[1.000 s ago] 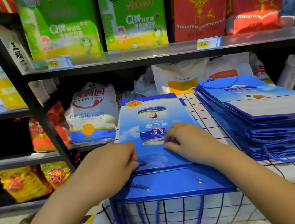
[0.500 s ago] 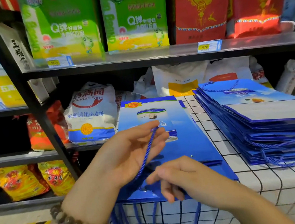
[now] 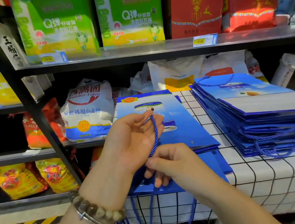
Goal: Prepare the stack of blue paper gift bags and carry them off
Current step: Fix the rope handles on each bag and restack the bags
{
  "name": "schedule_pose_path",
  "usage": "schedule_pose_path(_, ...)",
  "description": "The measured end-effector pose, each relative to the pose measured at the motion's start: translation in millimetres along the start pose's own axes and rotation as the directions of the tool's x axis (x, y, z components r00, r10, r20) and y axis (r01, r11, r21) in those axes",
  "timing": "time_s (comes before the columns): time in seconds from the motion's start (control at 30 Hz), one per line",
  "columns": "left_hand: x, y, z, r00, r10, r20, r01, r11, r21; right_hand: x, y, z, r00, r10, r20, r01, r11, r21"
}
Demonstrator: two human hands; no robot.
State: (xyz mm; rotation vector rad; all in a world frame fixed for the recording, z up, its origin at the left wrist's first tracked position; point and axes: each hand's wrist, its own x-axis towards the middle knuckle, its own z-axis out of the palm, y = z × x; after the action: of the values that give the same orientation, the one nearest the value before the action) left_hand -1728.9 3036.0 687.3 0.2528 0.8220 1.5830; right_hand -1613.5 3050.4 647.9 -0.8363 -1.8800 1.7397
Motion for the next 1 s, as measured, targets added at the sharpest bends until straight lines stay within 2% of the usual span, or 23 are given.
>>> schedule_pose_path(0.1, -1, 4, -4, 0.999, 0.026, 0.048, -0.035, 0.983, 0.178, -1, -5, -5, 0.998, 0.011, -0.055, -0.003, 0.99, 0.143)
schedule_pose_path(0.17, -4, 4, -8, 0.995, 0.091, 0.044, -0.101, 0.886, 0.452, 0, -11, -16, 0.992, 0.015, -0.125, 0.013, 0.975, 0.22)
schedule_pose_path(0.23, -7, 1, -12, 0.988, 0.143, 0.052, -0.135, 0.673, 0.727, 4, -18, -30, 0.982, 0.012, -0.186, 0.036, 0.966, 0.255)
schedule_pose_path(0.3, -11, -3, -14, 0.993, 0.077, 0.093, -0.118, 0.471, 0.874, 10, -23, -42, 0.975, 0.025, -0.223, 0.035, 0.964, 0.263)
schedule_pose_path(0.37, -15, -7, -14, 0.99, 0.002, 0.143, -0.137, 0.291, 0.947, 16, -27, -51, 0.968, 0.048, -0.246, 0.022, 0.962, 0.273)
schedule_pose_path(0.47, -12, -12, -14, 0.974, -0.006, 0.227, -0.226, 0.045, 0.973, 22, -30, -61, 0.964, 0.054, -0.259, 0.026, 0.955, 0.296)
schedule_pose_path(0.57, -5, -20, -10, 0.969, 0.0, 0.246, -0.245, -0.036, 0.969, 26, -29, -67, 0.968, 0.074, -0.241, 0.007, 0.948, 0.318)
schedule_pose_path(0.73, 9, -32, -5, 0.964, 0.167, 0.208, -0.187, -0.133, 0.973, 27, -22, -77, 0.964, 0.116, -0.238, -0.027, 0.937, 0.347)
schedule_pose_path(0.87, 18, -35, 6, 0.956, 0.132, 0.262, -0.201, -0.355, 0.913, 28, -20, -83, 0.952, 0.129, -0.276, -0.033, 0.944, 0.328)
schedule_pose_path(0.9, 19, -35, 10, 0.958, 0.128, 0.258, -0.197, -0.362, 0.911, 28, -19, -84, 0.943, 0.127, -0.307, -0.039, 0.96, 0.277)
schedule_pose_path(0.93, 21, -34, 13, 0.96, 0.122, 0.25, -0.2, -0.323, 0.925, 27, -15, -86, 0.931, 0.11, -0.348, -0.044, 0.98, 0.192)
schedule_pose_path(1.0, 24, -31, 18, 0.967, 0.119, 0.225, -0.209, -0.136, 0.968, 22, -4, -89, 0.909, 0.004, -0.417, -0.035, 0.997, -0.067)
